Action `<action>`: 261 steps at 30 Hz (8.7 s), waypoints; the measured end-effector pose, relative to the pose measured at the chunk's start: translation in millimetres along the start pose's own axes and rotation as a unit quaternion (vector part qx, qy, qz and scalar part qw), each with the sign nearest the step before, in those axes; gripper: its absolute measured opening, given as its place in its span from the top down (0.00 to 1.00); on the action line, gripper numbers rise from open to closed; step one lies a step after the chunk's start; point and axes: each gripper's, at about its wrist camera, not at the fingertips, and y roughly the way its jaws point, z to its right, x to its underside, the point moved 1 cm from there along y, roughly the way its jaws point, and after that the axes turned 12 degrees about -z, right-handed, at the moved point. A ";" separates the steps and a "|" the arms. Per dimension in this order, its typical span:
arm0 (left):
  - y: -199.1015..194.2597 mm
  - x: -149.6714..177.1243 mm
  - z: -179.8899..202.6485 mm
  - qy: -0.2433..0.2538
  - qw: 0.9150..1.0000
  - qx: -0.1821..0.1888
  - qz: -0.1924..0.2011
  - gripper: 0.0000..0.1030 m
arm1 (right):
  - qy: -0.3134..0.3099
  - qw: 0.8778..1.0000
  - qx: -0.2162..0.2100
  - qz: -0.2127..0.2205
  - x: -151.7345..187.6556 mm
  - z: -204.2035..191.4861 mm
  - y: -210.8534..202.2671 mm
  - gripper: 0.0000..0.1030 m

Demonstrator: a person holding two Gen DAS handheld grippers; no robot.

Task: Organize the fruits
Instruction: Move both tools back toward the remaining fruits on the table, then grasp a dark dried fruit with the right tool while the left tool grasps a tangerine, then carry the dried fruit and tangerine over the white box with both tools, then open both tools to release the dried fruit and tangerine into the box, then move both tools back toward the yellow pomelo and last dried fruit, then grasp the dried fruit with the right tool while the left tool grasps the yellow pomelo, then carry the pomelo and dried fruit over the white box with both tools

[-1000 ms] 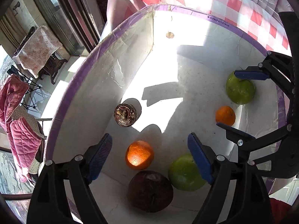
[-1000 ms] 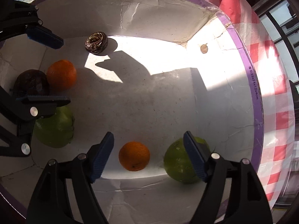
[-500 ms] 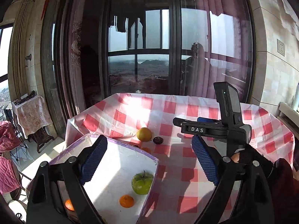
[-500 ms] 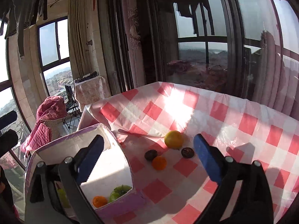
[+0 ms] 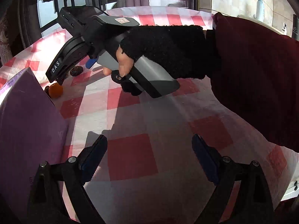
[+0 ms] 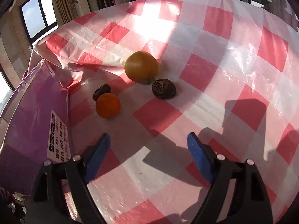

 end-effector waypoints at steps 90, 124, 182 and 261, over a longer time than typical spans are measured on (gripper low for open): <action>-45.4 -99.9 -60.7 -0.186 0.980 -0.056 0.048 0.62 | 0.282 0.950 -0.015 0.132 153.1 108.9 -105.2 0.62; -28.6 41.9 -251.8 -0.111 0.954 -0.081 -0.266 0.62 | -0.200 0.966 0.040 -0.156 6.4 -225.9 -39.3 0.62; 15.2 -78.0 6.0 -0.059 0.998 -0.024 0.016 0.14 | 0.300 0.951 0.043 0.068 178.5 113.8 -116.4 0.11; -47.3 -131.1 -77.4 -0.308 0.949 -0.038 0.058 0.41 | 0.221 0.971 0.082 0.040 141.7 99.4 -99.1 0.62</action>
